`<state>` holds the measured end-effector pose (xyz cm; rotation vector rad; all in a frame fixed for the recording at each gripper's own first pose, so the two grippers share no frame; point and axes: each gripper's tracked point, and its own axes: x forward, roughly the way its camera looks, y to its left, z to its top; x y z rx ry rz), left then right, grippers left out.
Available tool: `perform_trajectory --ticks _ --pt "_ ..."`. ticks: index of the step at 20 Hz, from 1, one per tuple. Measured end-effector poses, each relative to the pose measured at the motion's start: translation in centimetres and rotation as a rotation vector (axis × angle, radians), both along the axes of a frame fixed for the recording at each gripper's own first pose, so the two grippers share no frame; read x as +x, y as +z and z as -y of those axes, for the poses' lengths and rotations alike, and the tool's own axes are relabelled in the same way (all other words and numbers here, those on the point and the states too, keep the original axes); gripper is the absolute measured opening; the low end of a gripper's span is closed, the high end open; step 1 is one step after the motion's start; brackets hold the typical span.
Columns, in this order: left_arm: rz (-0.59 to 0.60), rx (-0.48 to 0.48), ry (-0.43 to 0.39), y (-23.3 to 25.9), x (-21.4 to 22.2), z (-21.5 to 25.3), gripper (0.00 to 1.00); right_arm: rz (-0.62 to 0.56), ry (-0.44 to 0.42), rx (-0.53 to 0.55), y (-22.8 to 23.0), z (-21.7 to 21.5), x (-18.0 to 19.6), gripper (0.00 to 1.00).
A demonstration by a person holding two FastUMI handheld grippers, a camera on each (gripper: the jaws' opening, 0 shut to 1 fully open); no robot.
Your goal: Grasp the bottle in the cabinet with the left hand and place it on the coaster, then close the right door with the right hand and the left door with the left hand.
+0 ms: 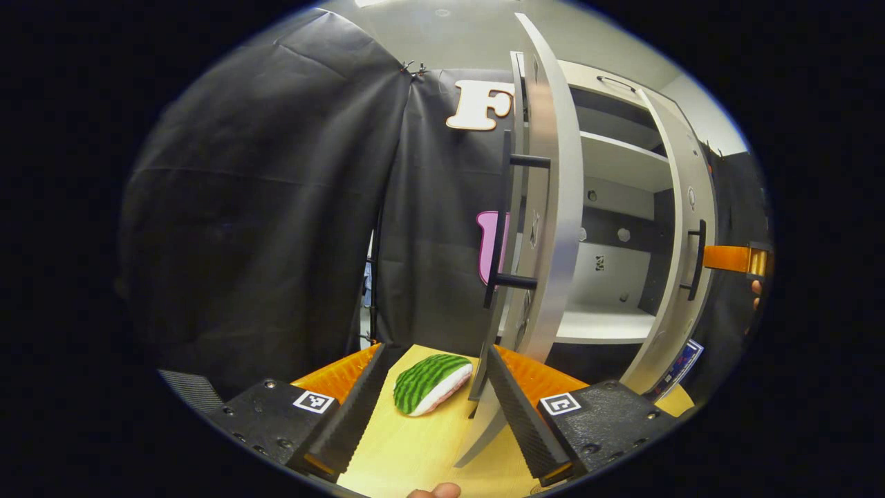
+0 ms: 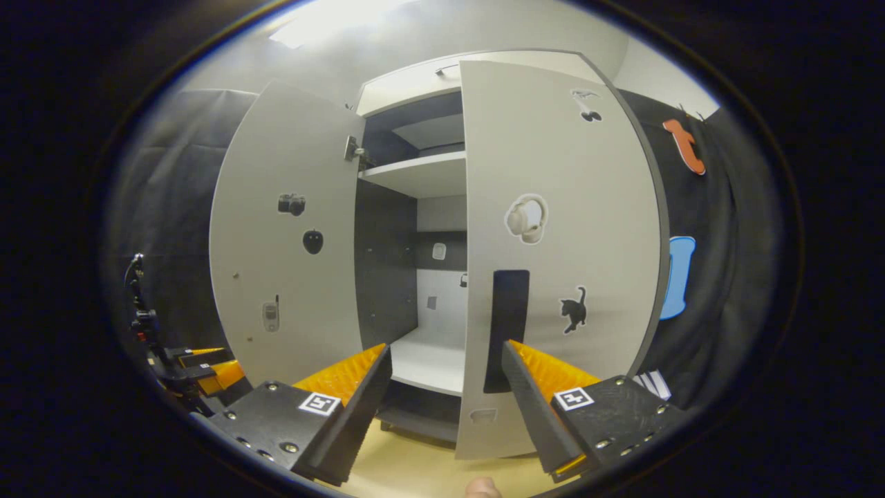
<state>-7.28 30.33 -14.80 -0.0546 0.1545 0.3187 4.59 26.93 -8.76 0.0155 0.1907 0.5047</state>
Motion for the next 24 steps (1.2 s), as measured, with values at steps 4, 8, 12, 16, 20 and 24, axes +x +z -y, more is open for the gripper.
perform_trajectory --ticks 4,8,12,16,20,24 --pt "0.014 -0.090 0.009 -0.4 0.0 0.3 0.93 0.004 -0.004 -0.002 -0.1 0.4 0.3 0.96" --pt "0.019 -0.094 0.023 -0.5 0.0 0.6 0.93 0.007 -0.005 -0.008 -0.1 1.1 0.3 0.96" --pt "0.011 -0.055 0.012 -0.4 0.1 1.5 0.93 0.013 -0.007 -0.010 0.1 1.8 0.4 0.96" --pt "0.010 -0.089 -0.034 -0.8 0.5 3.9 0.93 0.016 -0.006 -0.016 0.1 2.4 0.2 0.96" --pt "0.012 -0.138 -0.084 -1.3 1.4 7.0 0.93 0.026 -0.019 -0.029 0.4 3.5 0.0 0.96" --pt "0.002 -0.152 -0.151 -1.8 2.7 9.9 0.93 0.027 -0.035 -0.032 0.5 4.6 -0.4 0.96"
